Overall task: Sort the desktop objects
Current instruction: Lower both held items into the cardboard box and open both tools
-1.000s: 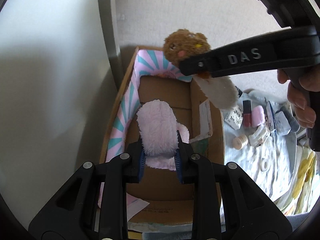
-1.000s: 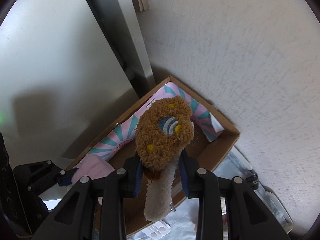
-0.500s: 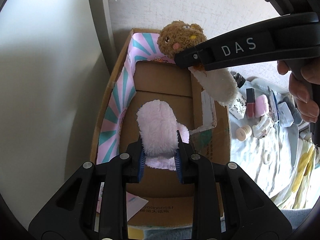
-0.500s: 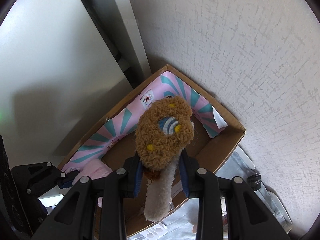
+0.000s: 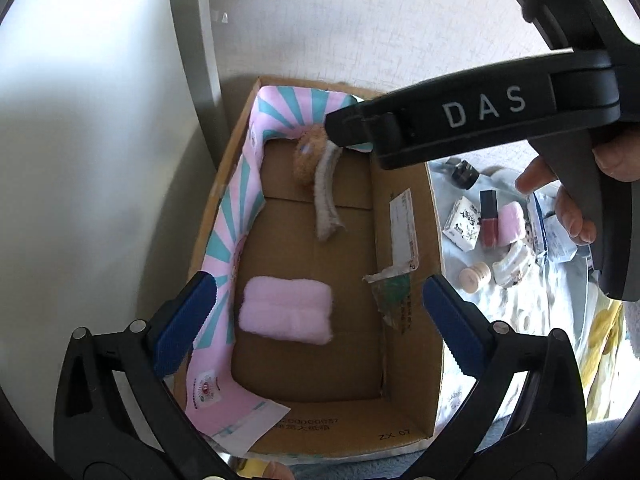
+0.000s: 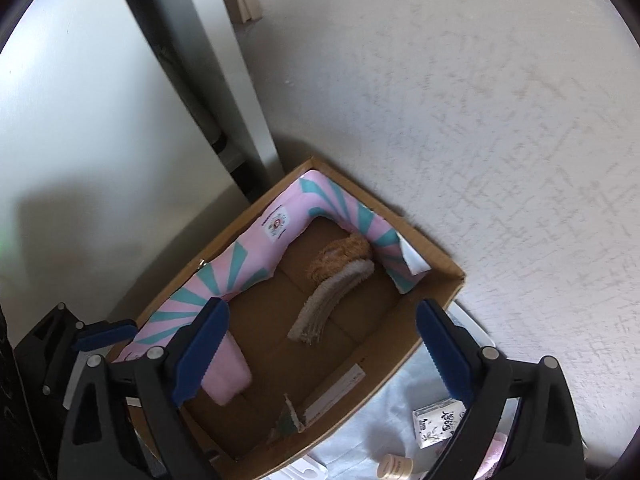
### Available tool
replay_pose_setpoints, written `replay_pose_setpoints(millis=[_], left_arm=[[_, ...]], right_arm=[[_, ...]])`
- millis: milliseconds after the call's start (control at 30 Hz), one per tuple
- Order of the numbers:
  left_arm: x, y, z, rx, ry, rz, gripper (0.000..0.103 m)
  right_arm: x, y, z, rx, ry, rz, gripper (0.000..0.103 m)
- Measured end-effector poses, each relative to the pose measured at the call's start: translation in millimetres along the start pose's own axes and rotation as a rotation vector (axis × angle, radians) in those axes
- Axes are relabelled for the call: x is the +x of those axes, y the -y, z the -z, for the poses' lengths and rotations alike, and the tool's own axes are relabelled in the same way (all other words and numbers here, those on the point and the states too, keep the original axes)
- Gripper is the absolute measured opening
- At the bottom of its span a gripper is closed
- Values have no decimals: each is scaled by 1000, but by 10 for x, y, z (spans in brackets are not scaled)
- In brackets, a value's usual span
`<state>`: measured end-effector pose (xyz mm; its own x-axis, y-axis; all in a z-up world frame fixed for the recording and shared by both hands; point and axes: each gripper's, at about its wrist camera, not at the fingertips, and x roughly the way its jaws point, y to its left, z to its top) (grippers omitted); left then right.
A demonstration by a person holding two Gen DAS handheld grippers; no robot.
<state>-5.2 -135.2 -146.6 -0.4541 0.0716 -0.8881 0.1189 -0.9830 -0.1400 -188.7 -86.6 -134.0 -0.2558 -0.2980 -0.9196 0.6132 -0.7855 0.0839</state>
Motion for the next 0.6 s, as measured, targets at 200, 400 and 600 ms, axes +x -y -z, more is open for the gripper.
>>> replay_pose_setpoints(millis=[200,400,600], left_arm=[[-49,64,-25,13,16,15,103],[-285,90,-198,26,42,45,103],[-480,179,-298,40,77,5,103]], right_arm=[[-155,87,41,91,32,-37,94],[-457,231,100,162,68,-5,94],[-777,404,253,181,89,104,94]])
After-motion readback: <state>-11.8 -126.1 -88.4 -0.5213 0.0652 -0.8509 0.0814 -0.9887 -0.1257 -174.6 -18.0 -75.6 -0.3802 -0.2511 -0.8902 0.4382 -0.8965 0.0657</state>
